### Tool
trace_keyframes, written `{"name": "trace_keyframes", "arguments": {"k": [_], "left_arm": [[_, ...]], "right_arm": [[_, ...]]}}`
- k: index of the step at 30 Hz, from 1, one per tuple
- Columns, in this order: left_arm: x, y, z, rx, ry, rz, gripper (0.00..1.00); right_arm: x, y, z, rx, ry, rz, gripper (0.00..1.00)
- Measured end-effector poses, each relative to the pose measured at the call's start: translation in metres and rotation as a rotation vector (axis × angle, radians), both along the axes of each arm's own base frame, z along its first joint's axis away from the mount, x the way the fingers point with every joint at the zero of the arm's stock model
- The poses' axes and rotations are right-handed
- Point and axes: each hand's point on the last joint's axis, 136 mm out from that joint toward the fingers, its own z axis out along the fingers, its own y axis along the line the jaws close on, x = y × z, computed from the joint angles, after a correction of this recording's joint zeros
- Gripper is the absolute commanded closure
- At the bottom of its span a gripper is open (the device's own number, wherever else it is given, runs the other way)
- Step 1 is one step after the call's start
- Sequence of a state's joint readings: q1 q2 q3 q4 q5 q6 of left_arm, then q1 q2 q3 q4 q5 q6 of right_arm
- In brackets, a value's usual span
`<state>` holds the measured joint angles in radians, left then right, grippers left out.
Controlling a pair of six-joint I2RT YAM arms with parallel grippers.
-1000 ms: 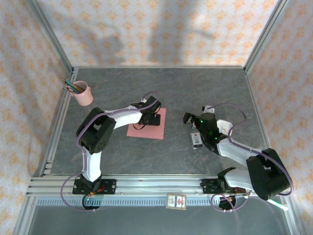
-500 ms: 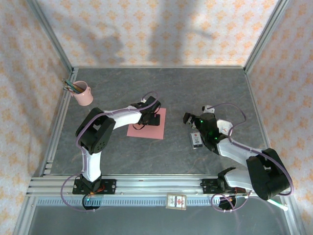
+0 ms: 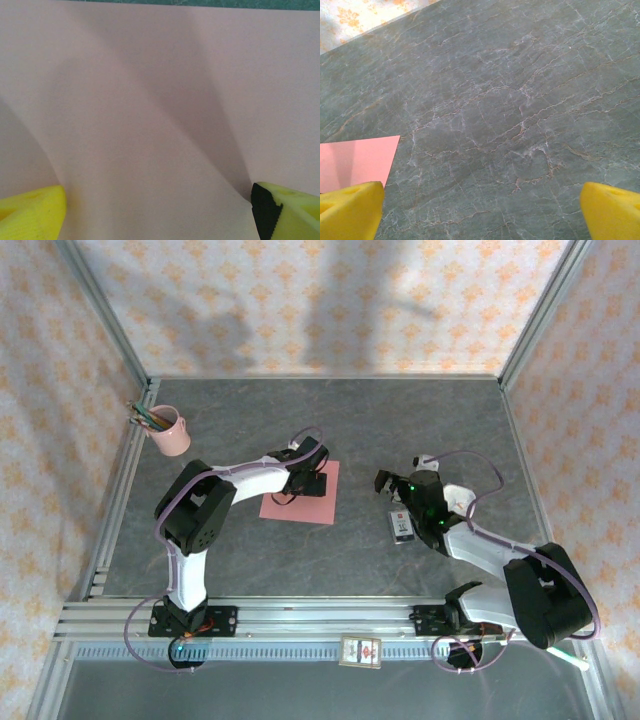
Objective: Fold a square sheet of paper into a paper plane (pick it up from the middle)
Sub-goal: First fold the square sheet of paper in half at the center of the table.
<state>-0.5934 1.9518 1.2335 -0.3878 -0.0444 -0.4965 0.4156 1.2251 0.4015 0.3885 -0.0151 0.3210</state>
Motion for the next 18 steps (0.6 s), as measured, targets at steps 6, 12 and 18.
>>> {"name": "trace_keyframes", "arguments": {"k": [6,12,18], "left_arm": [[0.0006,-0.0002,0.0006,-0.001,-0.002,0.0,0.09],[0.001,-0.0006,0.0011,-0.002,-0.002,0.0,0.12],[0.0016,-0.0022,0.0022,-0.009,-0.002,-0.002,0.19]], "right_arm": [[0.0001,0.0001,-0.0009,-0.001,0.003,0.0,0.0],[0.0002,0.0001,-0.0037,-0.005,0.011,0.0,0.0],[0.0004,0.0002,-0.0054,-0.007,0.016,0.0,0.0]]}}
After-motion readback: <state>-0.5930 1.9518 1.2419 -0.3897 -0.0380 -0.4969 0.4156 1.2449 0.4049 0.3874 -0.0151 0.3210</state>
